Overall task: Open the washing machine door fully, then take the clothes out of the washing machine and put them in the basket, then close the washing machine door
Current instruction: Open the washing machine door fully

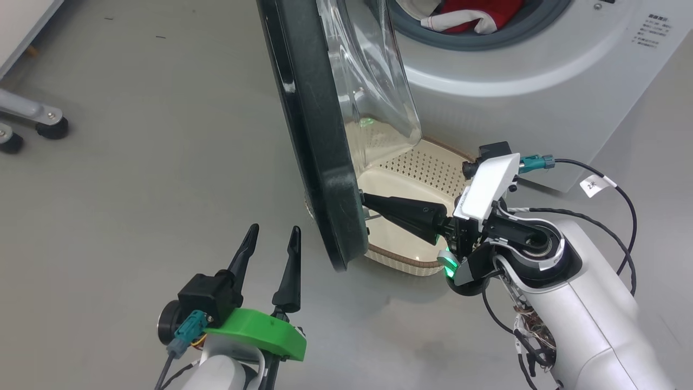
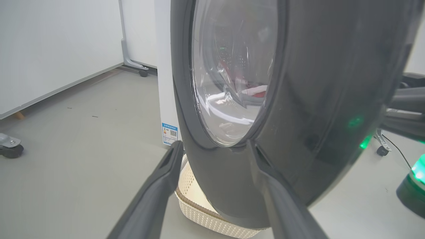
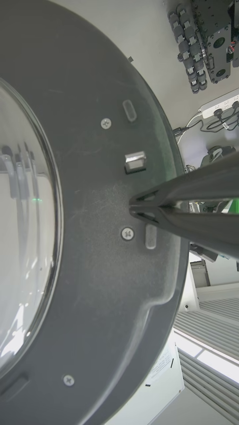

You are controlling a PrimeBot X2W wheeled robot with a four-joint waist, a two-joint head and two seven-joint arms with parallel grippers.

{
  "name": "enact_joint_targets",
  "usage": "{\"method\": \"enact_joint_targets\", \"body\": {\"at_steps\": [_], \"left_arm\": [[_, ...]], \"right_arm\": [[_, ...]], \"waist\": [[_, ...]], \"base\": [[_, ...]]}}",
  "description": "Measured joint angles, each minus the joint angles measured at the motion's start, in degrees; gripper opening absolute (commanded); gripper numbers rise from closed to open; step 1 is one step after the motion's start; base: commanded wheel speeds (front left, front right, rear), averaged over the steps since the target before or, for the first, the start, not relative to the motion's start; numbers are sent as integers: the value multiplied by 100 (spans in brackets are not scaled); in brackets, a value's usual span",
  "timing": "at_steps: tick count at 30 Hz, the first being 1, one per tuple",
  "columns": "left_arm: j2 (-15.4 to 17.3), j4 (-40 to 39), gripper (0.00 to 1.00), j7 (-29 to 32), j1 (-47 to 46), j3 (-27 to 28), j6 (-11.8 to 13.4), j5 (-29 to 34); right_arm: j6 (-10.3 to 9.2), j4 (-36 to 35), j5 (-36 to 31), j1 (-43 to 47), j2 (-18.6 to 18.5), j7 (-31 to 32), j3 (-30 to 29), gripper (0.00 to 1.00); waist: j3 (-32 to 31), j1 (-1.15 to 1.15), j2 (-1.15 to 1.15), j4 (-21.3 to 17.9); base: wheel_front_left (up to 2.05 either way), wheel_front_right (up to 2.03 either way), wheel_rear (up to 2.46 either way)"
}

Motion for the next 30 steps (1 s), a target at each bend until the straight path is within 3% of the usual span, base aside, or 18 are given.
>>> {"method": "enact_joint_targets", "body": {"at_steps": [6, 12, 13, 19, 23, 30], "left_arm": [[1, 57, 100, 0, 4, 171, -1, 9], [1, 177, 100, 0, 4, 328, -1, 125], [1, 177, 100, 0, 4, 328, -1, 125], [1, 389, 100, 0, 4, 524, 0, 405], [1, 488, 100, 0, 21, 657, -1, 415], [3, 566, 100, 0, 229, 838, 0, 446]], "right_arm": [[44, 32, -79, 29, 2, -98, -36, 0], [577, 15, -831, 78, -450, -412, -18, 0], [577, 15, -831, 78, -450, -412, -18, 0], [1226, -44, -1847, 554, -1134, -1101, -100, 0], [1321, -154, -2172, 940, -1226, -1583, -242, 0], [1383, -444, -3827, 1263, -1870, -2705, -179, 0]], "waist": [[-147, 0, 0, -90], [-362, 0, 0, -270], [-362, 0, 0, -270], [-702, 0, 0, -621], [-867, 0, 0, -824], [-1127, 0, 0, -1163]], "base": [[0, 0, 0], [0, 0, 0], [0, 0, 0], [0, 0, 0], [0, 0, 0], [0, 0, 0]]}}
